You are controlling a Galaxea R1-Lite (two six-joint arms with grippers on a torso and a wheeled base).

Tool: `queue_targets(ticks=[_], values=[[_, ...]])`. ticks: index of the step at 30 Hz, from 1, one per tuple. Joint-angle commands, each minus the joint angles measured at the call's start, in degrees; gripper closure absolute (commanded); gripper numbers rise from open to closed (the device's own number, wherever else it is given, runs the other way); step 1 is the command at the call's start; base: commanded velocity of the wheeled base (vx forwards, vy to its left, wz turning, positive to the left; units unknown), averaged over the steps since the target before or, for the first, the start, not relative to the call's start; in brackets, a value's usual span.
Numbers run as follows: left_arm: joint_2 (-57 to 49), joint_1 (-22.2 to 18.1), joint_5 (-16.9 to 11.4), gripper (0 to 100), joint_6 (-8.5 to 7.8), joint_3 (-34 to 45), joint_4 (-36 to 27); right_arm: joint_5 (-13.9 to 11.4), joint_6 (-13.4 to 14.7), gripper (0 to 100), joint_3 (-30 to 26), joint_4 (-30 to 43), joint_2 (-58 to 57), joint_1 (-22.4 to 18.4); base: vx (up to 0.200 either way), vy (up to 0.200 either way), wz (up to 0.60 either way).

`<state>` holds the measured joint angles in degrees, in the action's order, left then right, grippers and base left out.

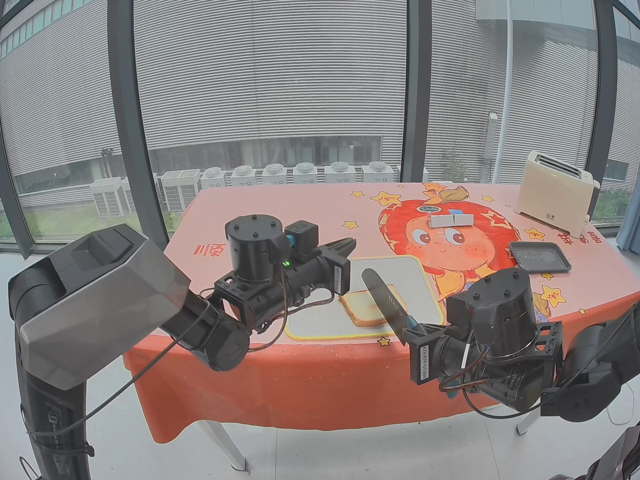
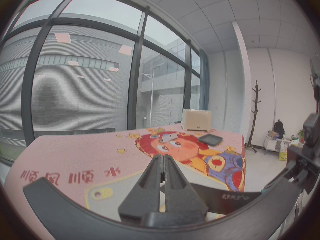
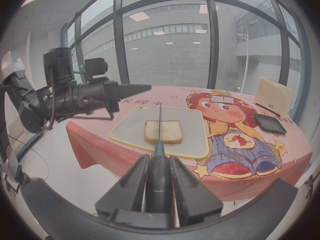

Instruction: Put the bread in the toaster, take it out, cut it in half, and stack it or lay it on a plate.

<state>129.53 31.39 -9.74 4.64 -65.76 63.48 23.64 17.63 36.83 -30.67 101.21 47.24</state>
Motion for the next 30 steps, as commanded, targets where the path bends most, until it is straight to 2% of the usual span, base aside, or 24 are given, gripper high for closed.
queue_targets(ticks=[1,2,3,4,5,6,8,9,10,11,12,13,15,18,20,23,25,26,27,30], values=[[-0.3,-1.7,-0.8,100,0.80,-3.2,0.7,0.1,0.0,100,0.0,0.0,-0.1,0.0,0.000,0.000,0.00],[-0.3,-1.6,-0.7,100,1.16,-3.8,0.6,0.0,0.0,100,0.0,0.0,-0.1,0.0,0.000,0.000,0.00],[-0.3,-1.5,-0.1,100,2.74,-5.3,0.4,0.1,0.0,100,0.0,0.0,-0.2,0.0,0.000,0.000,0.00],[-0.4,-1.4,0.2,100,3.27,-5.7,0.4,0.1,0.0,100,0.0,0.0,-0.2,0.0,0.000,0.000,0.00],[-0.4,-1.4,2.5,100,5.90,-8.1,0.7,0.1,0.0,100,0.0,0.0,-0.3,0.0,0.000,0.000,0.00],[-0.6,-1.3,3.5,100,6.61,-9.5,0.9,0.1,0.0,100,0.0,0.0,-0.4,0.0,0.000,0.000,0.00],[-0.9,-1.5,4.2,100,6.87,-12.1,1.0,0.1,-0.1,100,0.0,0.0,-0.5,0.0,0.000,0.000,0.00],[-1.0,-1.7,3.9,100,6.78,-12.6,1.0,0.1,-0.1,100,0.0,0.0,-0.5,0.0,0.000,0.000,0.00],[-1.4,-2.2,2.4,100,6.69,-13.3,0.6,0.1,-0.2,100,0.0,0.0,-0.6,0.0,0.000,0.000,0.00],[-1.9,-2.4,0.1,100,6.78,-13.4,0.2,0.1,-0.3,100,-0.1,0.0,-0.7,0.0,0.000,0.000,0.00],[-2.6,-2.9,-3.4,100,6.78,-13.4,-1.1,0.1,-0.3,100,-0.1,0.0,-0.7,-0.1,0.000,0.000,0.00],[-3.1,-4.0,-7.7,100,6.52,-13.2,-3.6,0.1,-0.3,100,-0.1,0.0,-0.7,-0.1,0.000,0.000,0.00],[-3.8,-5.6,-12.8,100,5.73,-13.2,-7.1,0.1,-0.3,100,-0.1,0.0,-0.7,-0.1,0.000,0.000,0.00],[-4.6,-7.6,-20.7,100,2.12,-14.8,-13.2,0.1,-0.4,100,-0.1,0.0,-0.7,-0.1,0.000,0.000,0.00],[-4.2,-8.7,-23.0,100,0.54,-16.1,-15.7,0.1,-0.4,100,-0.1,0.0,-0.7,-0.1,0.000,0.000,0.00],[-2.3,-9.0,-25.9,100,-3.68,-16.7,-16.7,0.1,-0.5,100,-0.2,0.0,-0.8,0.0,0.000,0.000,0.00],[-0.5,-8.6,-26.9,100,-5.61,-16.7,-16.5,0.1,-0.5,100,-0.2,0.1,-1.2,0.0,0.000,0.000,0.00],[-0.5,-8.6,-26.9,100,-5.61,-16.7,-16.5,0.1,-0.5,100,-0.2,0.1,-1.2,0.0,0.000,0.000,0.00],[-0.2,-8.1,-27.0,100,-6.31,-16.2,-16.5,0.1,-0.6,100,-0.3,0.1,-1.4,0.0,0.000,0.000,0.00],[-0.2,-6.5,-27.2,100,-6.49,-15.4,-16.5,0.1,-0.7,100,-0.4,0.1,-1.6,0.0,0.000,0.000,0.00]])
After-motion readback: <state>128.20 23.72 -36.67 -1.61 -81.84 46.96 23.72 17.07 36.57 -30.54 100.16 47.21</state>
